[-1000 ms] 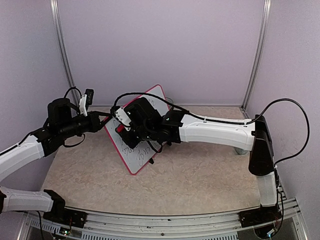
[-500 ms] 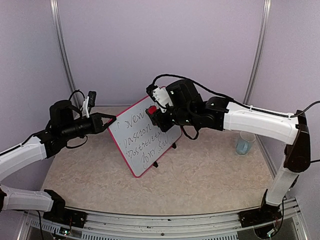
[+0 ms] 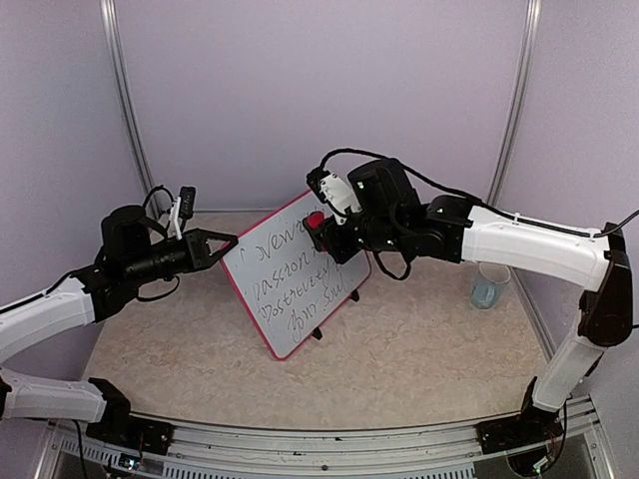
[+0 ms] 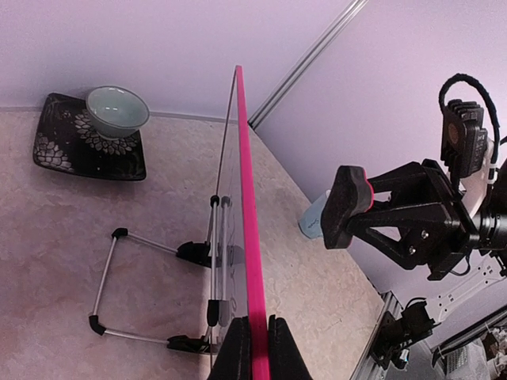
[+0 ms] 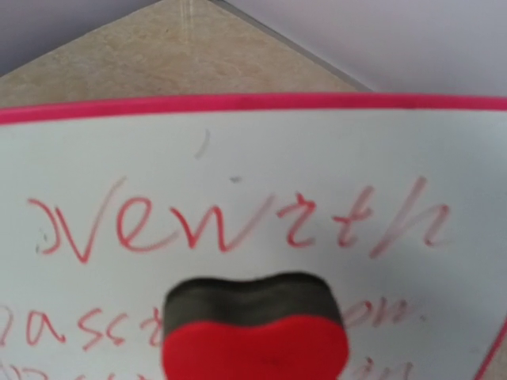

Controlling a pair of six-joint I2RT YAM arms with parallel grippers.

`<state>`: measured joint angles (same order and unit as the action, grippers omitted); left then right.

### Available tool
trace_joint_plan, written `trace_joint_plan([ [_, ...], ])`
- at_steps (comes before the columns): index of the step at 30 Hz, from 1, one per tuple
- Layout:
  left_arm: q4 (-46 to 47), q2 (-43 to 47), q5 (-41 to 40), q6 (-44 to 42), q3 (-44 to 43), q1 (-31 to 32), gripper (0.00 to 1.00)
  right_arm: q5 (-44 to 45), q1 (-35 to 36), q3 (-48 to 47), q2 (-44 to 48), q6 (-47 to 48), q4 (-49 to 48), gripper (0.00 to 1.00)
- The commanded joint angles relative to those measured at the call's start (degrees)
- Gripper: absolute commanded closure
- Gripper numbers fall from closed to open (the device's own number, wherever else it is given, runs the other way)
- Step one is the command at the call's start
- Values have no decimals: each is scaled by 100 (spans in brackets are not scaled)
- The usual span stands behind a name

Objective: Erase the whiteboard
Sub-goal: Erase the whiteboard at the center of the board.

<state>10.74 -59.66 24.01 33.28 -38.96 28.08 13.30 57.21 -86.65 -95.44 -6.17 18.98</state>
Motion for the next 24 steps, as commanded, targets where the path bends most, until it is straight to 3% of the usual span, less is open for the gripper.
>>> trace_joint_plan([
  [1,-178,-43,253,361,92,418,100,-165,65,-3,18,-138,-34,69],
  [6,-22,-206,-69,491,29,772,100,-185,336,-151,-140,-133,88,69],
  [15,-3,-565,-1360,662,-133,1494,100,-183,791,-214,-305,-202,363,68],
  [24,242,-794,-1653,580,-179,1903,100,-88,844,-683,-722,-65,513,68],
])
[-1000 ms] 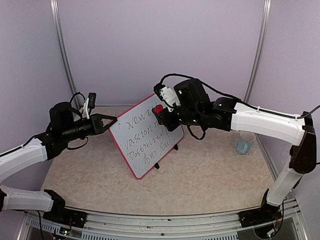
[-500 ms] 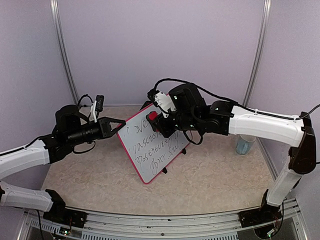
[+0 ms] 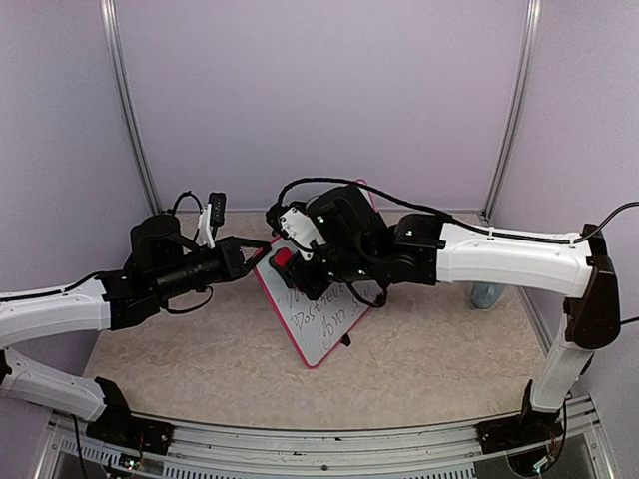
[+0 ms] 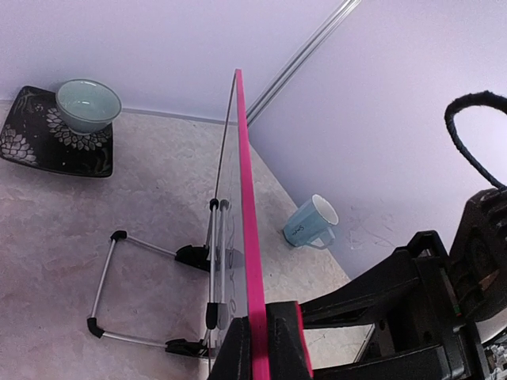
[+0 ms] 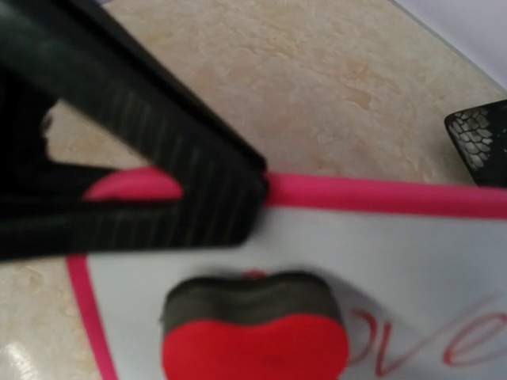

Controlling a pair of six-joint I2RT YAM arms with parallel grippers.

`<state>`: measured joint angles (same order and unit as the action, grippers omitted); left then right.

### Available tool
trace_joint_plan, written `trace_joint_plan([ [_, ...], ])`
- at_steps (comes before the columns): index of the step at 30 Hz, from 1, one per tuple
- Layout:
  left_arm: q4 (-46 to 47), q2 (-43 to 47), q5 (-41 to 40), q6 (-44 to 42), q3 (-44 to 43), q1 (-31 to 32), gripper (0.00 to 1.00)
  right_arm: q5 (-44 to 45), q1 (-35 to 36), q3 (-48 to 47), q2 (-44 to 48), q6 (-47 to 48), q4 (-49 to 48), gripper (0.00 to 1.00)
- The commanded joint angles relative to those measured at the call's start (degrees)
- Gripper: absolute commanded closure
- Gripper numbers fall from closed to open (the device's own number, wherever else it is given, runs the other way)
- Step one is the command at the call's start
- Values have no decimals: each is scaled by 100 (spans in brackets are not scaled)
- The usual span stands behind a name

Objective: Erase the whiteboard
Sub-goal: Erase the whiteboard at the center of the board.

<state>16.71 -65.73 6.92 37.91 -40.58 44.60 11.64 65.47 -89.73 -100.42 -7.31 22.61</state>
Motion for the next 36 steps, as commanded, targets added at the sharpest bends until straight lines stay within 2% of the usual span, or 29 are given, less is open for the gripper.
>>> trace_joint_plan([
  [1,-398,-187,-4,81,-39,277,100,87,18,-438,-281,54,177,68],
  [9,-661,-133,-329,-230,-196,483,100,57,9,-518,-448,64,389,68],
  [17,-682,-141,-435,-339,-257,562,100,45,12,42,-256,-131,418,68],
  [25,-665,-179,-479,-401,-264,634,100,55,18,551,-7,-161,-282,72],
  [30,-733,-254,-558,-458,-344,760,100,147,18,67,-224,-52,-342,72],
  [36,-845,-257,-730,-529,-405,889,100,524,65,-1068,-771,-20,254,72],
])
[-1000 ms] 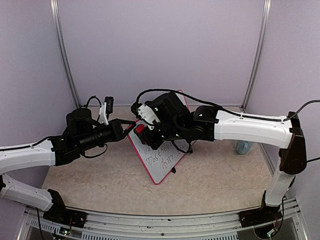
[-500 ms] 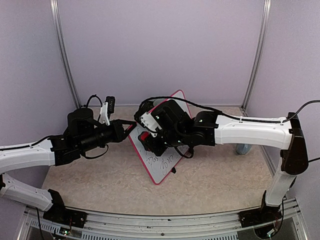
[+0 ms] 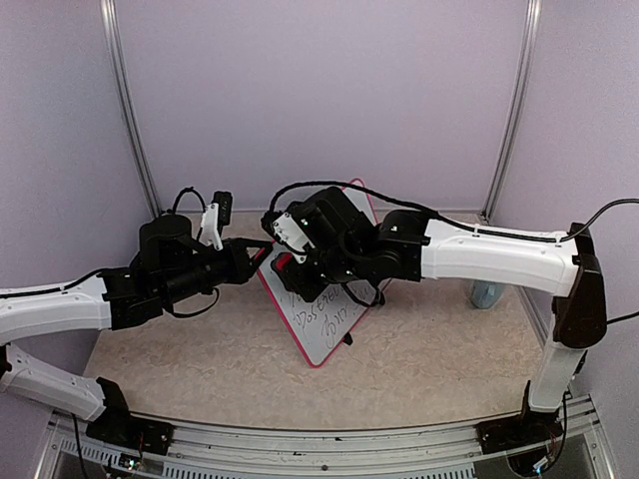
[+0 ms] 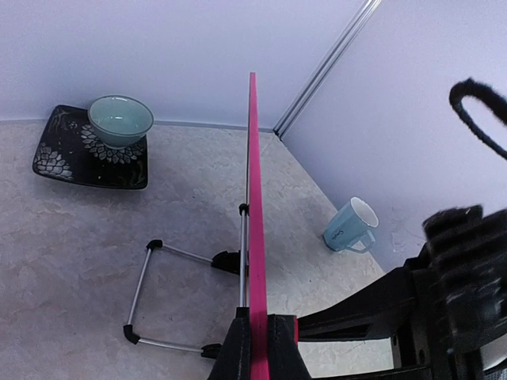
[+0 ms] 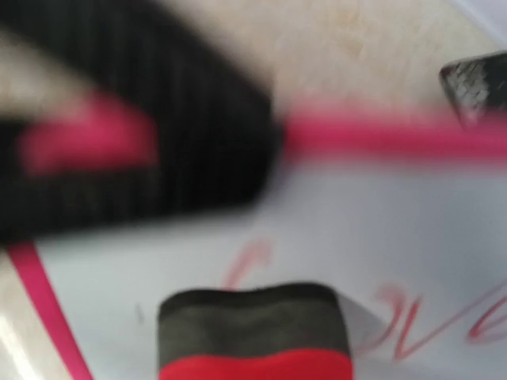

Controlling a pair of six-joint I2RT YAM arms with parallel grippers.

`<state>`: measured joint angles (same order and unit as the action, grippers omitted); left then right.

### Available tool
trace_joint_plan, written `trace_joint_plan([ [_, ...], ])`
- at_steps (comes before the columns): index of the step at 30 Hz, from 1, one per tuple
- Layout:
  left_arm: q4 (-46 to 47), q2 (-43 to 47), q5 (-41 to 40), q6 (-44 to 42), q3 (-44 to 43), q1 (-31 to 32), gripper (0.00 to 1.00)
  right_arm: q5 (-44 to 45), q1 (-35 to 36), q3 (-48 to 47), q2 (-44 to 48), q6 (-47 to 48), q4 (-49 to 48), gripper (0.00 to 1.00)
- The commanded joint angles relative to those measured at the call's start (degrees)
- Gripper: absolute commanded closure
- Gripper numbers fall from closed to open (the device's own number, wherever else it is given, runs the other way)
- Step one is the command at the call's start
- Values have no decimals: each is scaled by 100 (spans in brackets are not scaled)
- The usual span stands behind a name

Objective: Erase the whiteboard
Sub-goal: Erase the whiteboard at the center of the board.

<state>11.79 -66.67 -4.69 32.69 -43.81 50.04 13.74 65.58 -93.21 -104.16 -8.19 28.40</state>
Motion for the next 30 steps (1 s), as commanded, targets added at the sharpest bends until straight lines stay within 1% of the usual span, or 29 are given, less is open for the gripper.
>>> trace_joint_plan([
  [1,-349,-162,430,-7,-72,355,100,351,67,-826,-429,79,-286,72],
  [7,-293,-145,417,-33,-40,374,100,511,111,-1070,-504,72,-196,72],
  [14,-274,-127,409,-137,-39,370,100,519,139,-716,-535,-30,-108,72],
  [22,-222,-92,429,-173,-22,374,100,498,165,-202,-352,-194,-116,72],
  [30,-194,-48,447,-183,3,374,100,454,165,104,-169,-293,-136,72],
])
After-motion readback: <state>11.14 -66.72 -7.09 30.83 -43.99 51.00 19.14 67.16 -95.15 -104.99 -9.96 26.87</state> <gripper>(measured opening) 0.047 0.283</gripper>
